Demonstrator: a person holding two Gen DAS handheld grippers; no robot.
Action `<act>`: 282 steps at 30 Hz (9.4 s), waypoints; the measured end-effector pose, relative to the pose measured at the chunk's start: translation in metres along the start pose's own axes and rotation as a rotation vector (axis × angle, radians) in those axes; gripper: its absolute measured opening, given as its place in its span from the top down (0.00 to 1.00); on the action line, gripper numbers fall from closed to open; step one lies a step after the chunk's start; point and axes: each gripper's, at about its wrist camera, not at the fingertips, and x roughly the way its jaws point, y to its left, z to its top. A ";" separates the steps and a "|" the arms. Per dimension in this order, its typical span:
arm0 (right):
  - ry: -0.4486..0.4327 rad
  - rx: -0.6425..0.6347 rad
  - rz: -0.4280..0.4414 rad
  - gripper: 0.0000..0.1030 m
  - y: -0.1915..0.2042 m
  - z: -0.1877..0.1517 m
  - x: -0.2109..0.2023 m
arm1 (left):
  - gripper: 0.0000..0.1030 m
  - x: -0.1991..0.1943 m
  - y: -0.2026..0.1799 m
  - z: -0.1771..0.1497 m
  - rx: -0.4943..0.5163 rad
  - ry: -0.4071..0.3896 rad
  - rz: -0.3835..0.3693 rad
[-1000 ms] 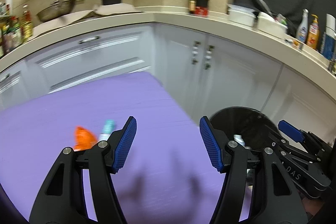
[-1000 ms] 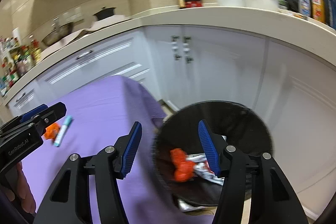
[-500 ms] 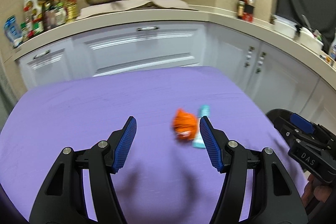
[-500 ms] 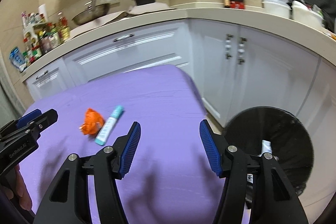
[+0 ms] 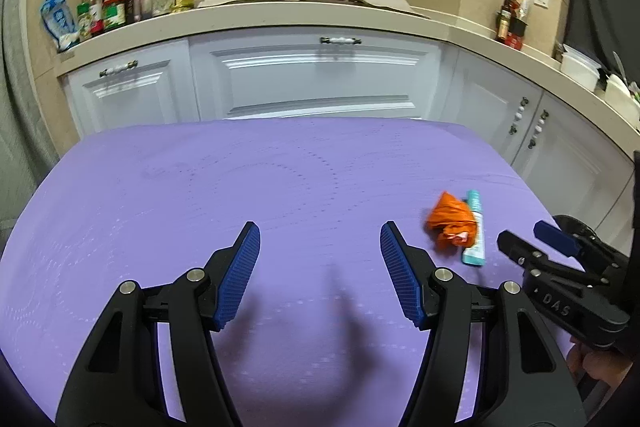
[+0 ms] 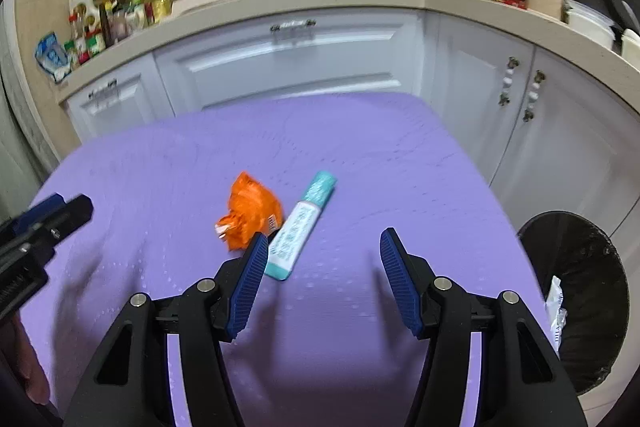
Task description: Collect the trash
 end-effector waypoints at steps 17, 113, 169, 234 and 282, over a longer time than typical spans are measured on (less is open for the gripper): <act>0.106 0.002 -0.055 0.46 0.003 0.002 0.030 | 0.41 0.008 0.042 -0.004 -0.074 0.023 0.010; -0.090 0.113 -0.091 0.78 -0.106 -0.034 -0.090 | 0.67 -0.031 -0.112 -0.011 0.144 -0.003 -0.170; -0.105 0.357 -0.323 0.78 -0.273 -0.078 -0.106 | 0.66 0.006 -0.337 -0.031 0.409 0.002 -0.427; -0.213 0.293 -0.399 0.29 -0.197 -0.091 -0.189 | 0.15 -0.077 -0.256 -0.041 0.306 -0.078 -0.404; -0.222 0.306 -0.414 0.29 -0.201 -0.092 -0.193 | 0.14 -0.084 -0.275 -0.039 0.325 -0.085 -0.415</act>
